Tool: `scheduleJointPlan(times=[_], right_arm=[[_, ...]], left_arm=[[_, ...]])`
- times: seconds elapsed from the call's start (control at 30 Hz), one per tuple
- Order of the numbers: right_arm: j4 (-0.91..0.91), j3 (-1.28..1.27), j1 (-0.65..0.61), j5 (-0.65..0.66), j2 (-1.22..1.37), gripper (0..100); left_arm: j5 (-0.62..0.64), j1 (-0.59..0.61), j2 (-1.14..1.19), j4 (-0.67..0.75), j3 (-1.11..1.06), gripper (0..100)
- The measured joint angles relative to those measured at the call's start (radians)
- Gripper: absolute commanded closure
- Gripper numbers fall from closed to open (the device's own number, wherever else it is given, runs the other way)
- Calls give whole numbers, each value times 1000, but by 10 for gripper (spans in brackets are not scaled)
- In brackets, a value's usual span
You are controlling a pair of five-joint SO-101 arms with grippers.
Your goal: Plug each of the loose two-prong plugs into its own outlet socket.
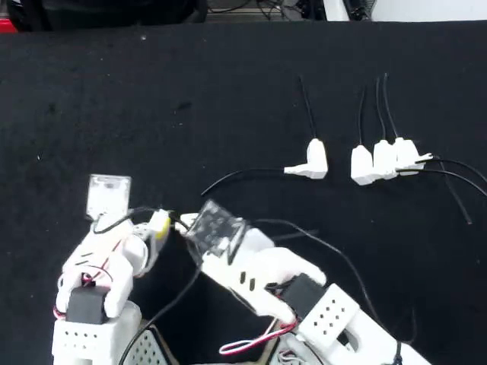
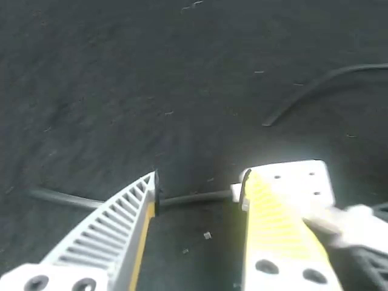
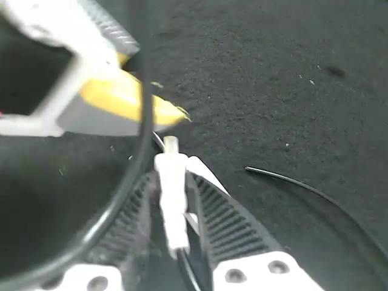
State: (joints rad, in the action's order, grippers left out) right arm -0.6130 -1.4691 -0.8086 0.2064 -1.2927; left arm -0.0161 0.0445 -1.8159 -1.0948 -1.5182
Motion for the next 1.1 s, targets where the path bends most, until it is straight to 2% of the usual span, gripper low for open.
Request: scheduleJointPlan(times=[0.2, 0.33, 0.5, 0.73, 0.93, 1.1], right_arm=[[-69, 12, 41, -6, -3, 988], [-124, 115, 95, -46, 35, 988], [-227, 341, 143, -61, 350, 988], [-589, 825, 161, -71, 841, 988], [-842, 1177, 175, -198, 1163, 987], [-939, 1363, 175, -345, 1382, 987]], left_arm=[[0, 124, -5, 0, 40, 762], [5, 147, -2, 0, 40, 762], [37, 198, -2, 3, 38, 762], [71, 282, 0, 58, -29, 762], [74, 282, 0, 66, -29, 762], [74, 282, 0, 66, -29, 762]])
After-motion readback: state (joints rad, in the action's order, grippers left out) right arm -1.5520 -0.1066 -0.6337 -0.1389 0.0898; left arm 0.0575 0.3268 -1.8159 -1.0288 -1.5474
